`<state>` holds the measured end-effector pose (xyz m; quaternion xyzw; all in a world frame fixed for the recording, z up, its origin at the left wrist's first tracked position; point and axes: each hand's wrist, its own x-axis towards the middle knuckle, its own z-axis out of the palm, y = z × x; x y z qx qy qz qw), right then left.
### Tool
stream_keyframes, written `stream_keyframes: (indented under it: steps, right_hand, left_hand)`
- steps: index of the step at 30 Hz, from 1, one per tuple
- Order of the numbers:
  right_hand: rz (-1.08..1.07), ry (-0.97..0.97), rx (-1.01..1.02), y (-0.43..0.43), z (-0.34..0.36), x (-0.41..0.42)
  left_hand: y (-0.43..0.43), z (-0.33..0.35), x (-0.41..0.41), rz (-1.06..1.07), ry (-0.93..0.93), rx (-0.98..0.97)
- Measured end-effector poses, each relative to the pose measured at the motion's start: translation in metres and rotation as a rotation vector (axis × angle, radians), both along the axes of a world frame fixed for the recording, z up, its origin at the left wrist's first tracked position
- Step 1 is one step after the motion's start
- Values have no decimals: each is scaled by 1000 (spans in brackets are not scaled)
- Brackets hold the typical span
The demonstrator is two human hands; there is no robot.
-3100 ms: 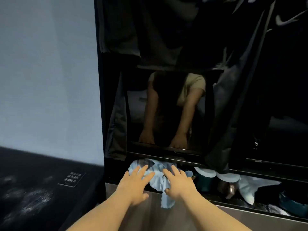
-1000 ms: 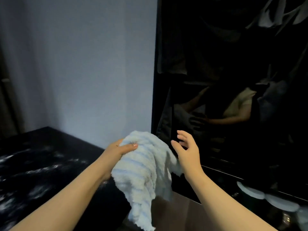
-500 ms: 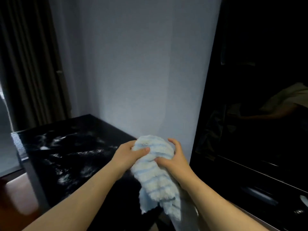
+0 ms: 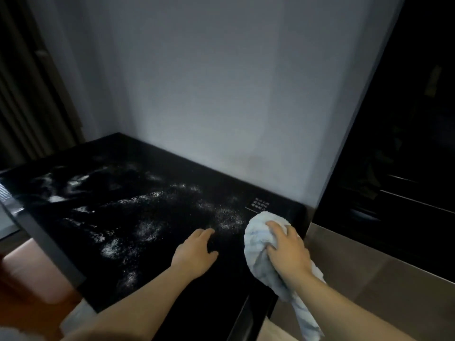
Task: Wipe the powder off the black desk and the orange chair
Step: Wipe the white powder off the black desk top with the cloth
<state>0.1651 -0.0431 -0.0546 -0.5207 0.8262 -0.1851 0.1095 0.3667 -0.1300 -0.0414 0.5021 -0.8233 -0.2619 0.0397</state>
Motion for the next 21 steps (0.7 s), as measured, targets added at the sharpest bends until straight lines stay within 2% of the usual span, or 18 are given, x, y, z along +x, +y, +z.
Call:
stream_keyframes:
  steps: [2,5,8,12,15,18,21]
  right_hand:
    - [31,30,156,1,-20,13]
    - [32,-40,373,-4,-48,20]
    - [32,-15,404,-14,-71,17]
    - [38,101,345,-31,-88,5]
    - [58,202,225,-45,-89,-17]
    - [-43,112,35,-71,-76,-57]
    - [-173,73,-133,-111,-58,-100]
  left_hand:
    - [-8,-16,-3,-17,-91,-29]
    - [-20,-38,-7,-39,-213,-16]
    - [-34,-57,-11,-25,-244,-12]
    - [-51,-76,-19,22,-249,-4]
    - [-64,-86,-29,42,-268,18]
    - [-83,-90,-45,45,-300,13]
    - [-107,-92,-56,160,-324,139]
